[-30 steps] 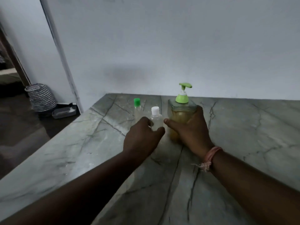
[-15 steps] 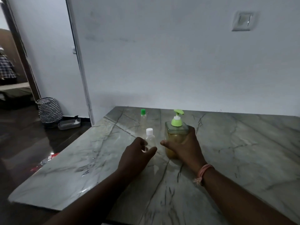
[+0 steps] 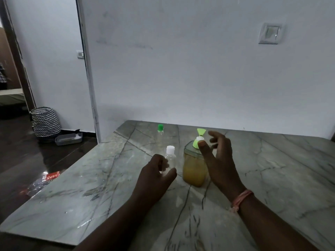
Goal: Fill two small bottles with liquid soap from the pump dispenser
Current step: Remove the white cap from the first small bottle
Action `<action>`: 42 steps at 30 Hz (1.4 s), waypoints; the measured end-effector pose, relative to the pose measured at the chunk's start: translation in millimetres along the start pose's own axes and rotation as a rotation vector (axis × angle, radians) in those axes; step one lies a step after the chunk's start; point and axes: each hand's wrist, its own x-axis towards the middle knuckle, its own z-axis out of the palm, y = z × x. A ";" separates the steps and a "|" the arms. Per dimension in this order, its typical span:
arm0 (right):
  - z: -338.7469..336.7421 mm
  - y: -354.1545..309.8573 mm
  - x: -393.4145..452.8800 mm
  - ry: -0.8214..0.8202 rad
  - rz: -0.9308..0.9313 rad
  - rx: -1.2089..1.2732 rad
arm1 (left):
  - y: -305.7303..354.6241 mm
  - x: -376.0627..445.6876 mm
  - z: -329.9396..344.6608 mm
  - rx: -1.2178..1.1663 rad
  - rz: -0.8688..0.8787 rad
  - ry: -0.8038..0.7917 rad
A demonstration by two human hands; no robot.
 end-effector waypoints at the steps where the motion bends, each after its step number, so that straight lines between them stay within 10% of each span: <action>1: 0.4 -6.5 1.3 0.049 -0.084 -0.007 | 0.5 0.4 -1.1 -0.011 0.011 -0.009; 7: 23.5 -43.6 -9.2 0.149 -0.519 -0.203 | 2.9 -0.9 -4.4 -0.107 0.058 -0.032; 18: 50.6 -56.0 -0.9 -0.214 -0.109 -0.098 | 2.7 0.5 -8.3 -0.045 0.207 0.048; 29: 27.2 -47.8 14.8 -0.625 -0.154 -0.017 | 0.6 9.8 -7.1 -0.212 0.029 -0.105; 42: 45.2 -50.5 19.3 -0.538 -0.148 -0.272 | -8.1 14.8 -1.7 -0.133 -0.014 -0.036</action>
